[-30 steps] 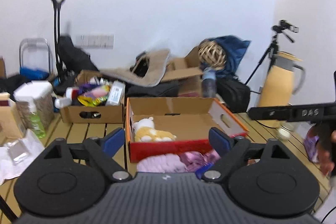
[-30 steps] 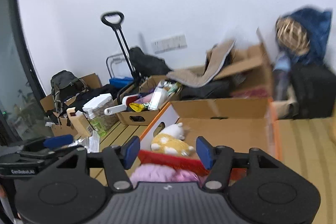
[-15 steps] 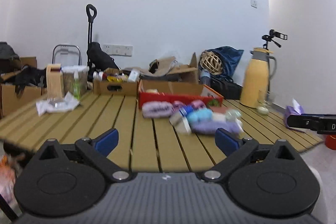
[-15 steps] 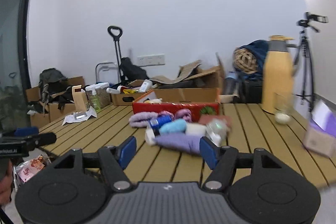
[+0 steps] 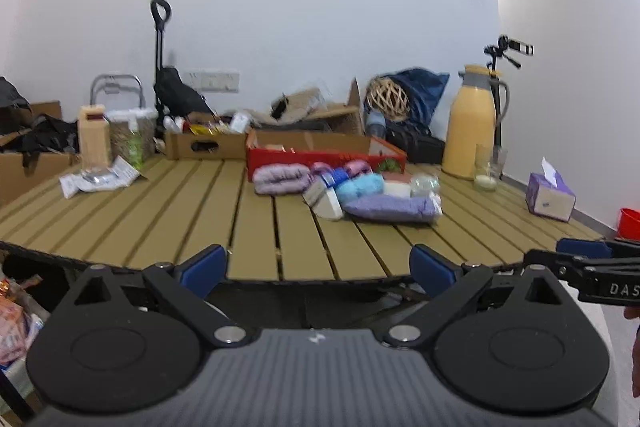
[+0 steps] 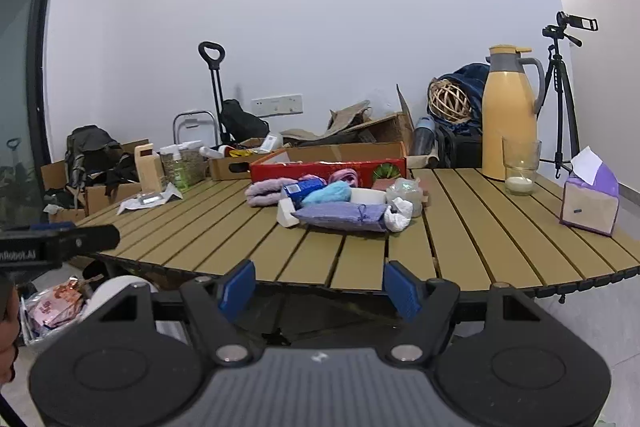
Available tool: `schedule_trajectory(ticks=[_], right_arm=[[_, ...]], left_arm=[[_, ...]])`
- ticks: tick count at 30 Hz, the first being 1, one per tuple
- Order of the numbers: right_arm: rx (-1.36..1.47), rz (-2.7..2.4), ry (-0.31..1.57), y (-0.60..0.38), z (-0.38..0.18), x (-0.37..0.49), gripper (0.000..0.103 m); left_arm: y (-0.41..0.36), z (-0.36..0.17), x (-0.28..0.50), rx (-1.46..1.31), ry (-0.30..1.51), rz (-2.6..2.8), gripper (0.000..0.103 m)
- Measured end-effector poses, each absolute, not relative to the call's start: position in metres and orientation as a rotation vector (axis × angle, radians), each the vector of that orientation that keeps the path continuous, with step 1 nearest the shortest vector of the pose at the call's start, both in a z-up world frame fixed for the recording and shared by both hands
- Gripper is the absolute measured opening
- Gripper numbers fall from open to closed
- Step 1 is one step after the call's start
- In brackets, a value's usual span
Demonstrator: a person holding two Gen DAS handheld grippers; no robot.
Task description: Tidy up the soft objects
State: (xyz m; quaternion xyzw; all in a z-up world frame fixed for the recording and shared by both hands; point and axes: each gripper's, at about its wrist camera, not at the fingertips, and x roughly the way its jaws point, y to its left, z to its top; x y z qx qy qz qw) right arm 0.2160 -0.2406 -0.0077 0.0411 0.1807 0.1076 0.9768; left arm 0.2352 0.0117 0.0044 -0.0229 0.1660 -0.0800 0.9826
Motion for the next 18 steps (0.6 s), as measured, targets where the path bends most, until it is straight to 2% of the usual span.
schedule_trajectory(ticks=[3, 7, 10, 18], right_arm=[[0.104, 0.210, 0.399, -0.245, -0.014, 0.238, 0.070], [0.165, 0.219, 0.411, -0.253, -0.018, 0.278, 0.061], [0.292, 0.257, 0.436, -0.263, -0.022, 0.321, 0.059], [0.598, 0.236, 0.564, -0.286, -0.062, 0.442, 0.053]], left_arm=[[0.003, -0.004, 0.261, -0.048, 0.371, -0.182, 0.097], [-0.009, -0.007, 0.309, -0.067, 0.396, -0.215, 0.073], [-0.015, -0.010, 0.357, -0.125, 0.433, -0.250, 0.065], [-0.027, -0.030, 0.489, -0.263, 0.595, -0.287, 0.064]])
